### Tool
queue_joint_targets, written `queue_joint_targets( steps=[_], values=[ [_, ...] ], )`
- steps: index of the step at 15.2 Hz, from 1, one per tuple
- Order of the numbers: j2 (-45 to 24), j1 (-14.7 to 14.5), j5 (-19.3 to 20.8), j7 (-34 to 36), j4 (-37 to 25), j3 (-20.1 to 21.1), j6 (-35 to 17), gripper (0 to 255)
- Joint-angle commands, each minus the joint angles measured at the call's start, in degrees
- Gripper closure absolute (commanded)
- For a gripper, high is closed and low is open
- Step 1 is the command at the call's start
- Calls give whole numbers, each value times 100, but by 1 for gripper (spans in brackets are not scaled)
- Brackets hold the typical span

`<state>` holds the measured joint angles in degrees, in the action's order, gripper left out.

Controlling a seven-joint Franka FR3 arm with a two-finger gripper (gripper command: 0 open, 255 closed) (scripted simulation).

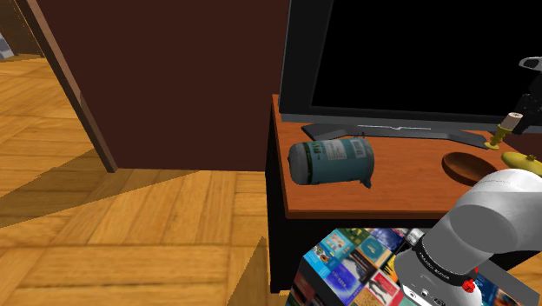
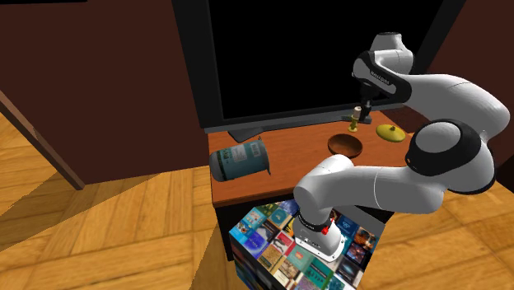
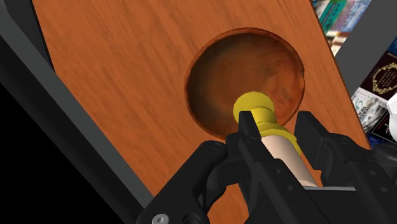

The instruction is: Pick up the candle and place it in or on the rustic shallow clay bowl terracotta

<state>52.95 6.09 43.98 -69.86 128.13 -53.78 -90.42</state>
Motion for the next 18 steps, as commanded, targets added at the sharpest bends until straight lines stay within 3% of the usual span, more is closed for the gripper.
queue_joint_targets(
  steps=[1, 18],
  values=[
    [16, 3, 69, 19, 110, -91, -117, 255],
    [96, 39, 628, 240, 925, -793, -984, 255]
  ],
)
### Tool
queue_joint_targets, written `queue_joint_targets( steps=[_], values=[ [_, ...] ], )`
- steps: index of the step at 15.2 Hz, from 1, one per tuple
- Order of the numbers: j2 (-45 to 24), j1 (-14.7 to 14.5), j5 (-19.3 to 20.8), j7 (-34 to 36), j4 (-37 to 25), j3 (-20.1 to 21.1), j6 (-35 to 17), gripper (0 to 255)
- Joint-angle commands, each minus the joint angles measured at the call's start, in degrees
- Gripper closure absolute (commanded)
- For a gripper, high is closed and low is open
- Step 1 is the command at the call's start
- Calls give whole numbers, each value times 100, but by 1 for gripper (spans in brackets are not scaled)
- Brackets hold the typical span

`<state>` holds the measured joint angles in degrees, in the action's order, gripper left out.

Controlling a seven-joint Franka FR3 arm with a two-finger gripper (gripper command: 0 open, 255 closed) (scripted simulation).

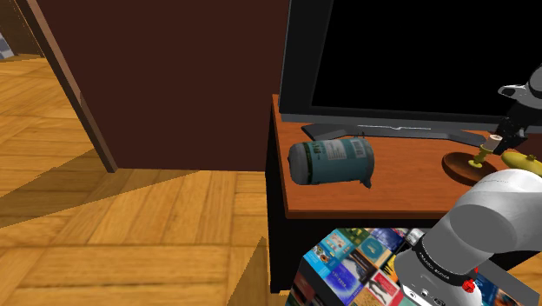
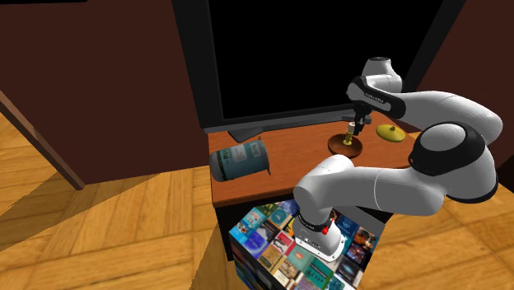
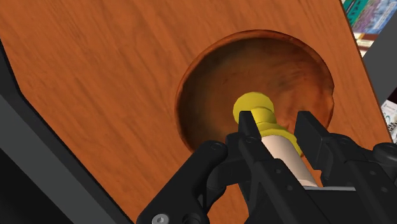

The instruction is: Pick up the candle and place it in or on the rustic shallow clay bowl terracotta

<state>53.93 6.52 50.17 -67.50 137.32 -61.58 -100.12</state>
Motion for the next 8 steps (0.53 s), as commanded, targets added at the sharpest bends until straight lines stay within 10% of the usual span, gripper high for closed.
queue_joint_targets(
  steps=[1, 5, 6, 8],
  values=[
    [-2, -4, 8, 4, 7, -13, -14, 255],
    [-2, -4, 8, 3, 6, -12, -13, 255],
    [-2, -4, 8, 3, 6, -12, -13, 0],
    [-2, -4, 8, 3, 6, -12, -13, 0]
  ],
)
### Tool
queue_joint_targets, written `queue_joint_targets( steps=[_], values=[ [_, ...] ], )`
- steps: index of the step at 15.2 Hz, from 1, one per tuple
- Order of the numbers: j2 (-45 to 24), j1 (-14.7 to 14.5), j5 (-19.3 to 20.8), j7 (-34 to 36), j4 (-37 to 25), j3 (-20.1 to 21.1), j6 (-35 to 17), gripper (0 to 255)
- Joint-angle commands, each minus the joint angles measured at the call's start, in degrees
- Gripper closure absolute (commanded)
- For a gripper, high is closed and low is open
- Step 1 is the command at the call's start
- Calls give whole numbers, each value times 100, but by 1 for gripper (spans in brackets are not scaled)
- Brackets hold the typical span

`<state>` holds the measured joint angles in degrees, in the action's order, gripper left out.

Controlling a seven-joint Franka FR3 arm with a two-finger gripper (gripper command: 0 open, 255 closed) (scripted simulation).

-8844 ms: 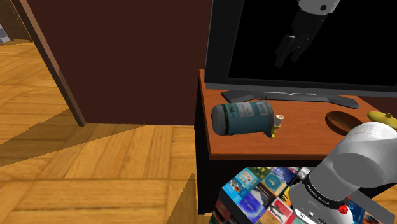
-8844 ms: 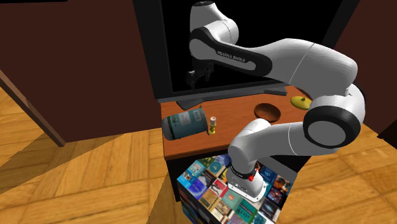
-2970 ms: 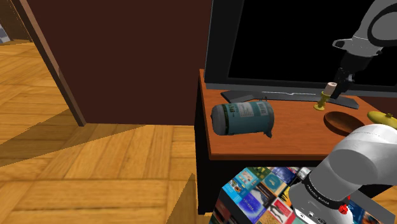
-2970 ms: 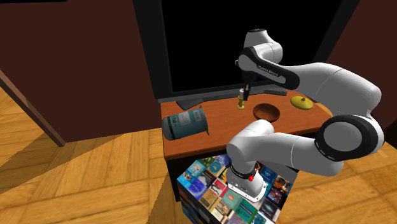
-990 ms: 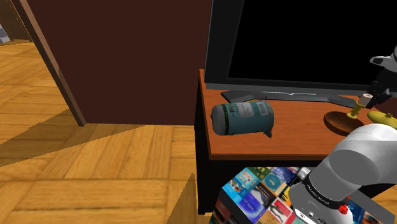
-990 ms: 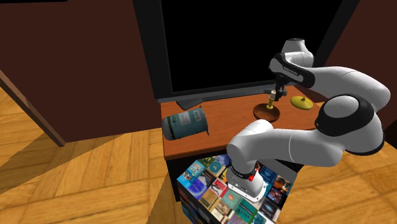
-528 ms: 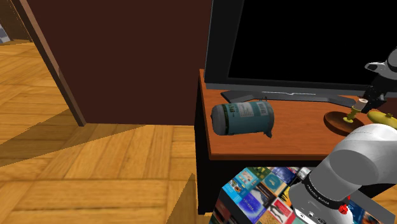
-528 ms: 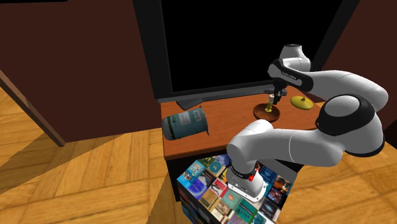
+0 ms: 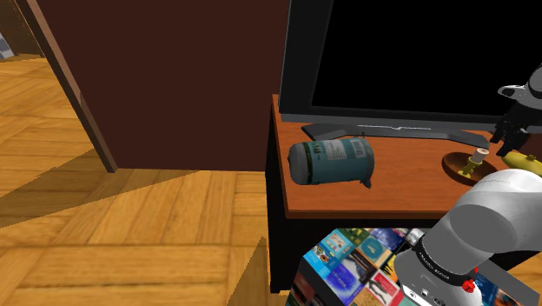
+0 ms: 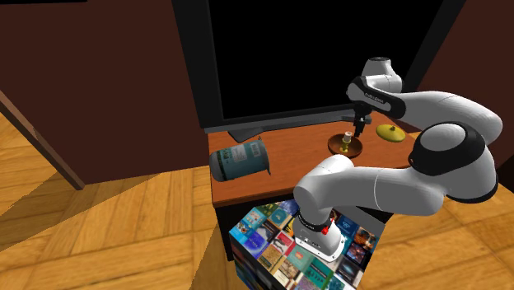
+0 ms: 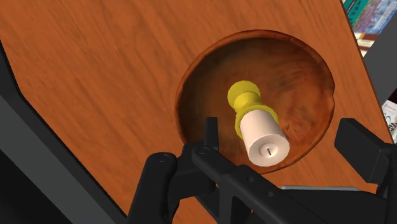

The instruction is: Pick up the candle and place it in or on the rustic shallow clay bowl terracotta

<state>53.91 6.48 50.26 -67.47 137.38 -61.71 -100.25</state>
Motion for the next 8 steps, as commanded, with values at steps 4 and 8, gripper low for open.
queue_joint_targets(
  steps=[4, 8],
  values=[
    [4, 8, -110, -30, -115, 149, 155, 0],
    [-19, 3, -398, -112, -478, 527, 581, 0]
  ],
)
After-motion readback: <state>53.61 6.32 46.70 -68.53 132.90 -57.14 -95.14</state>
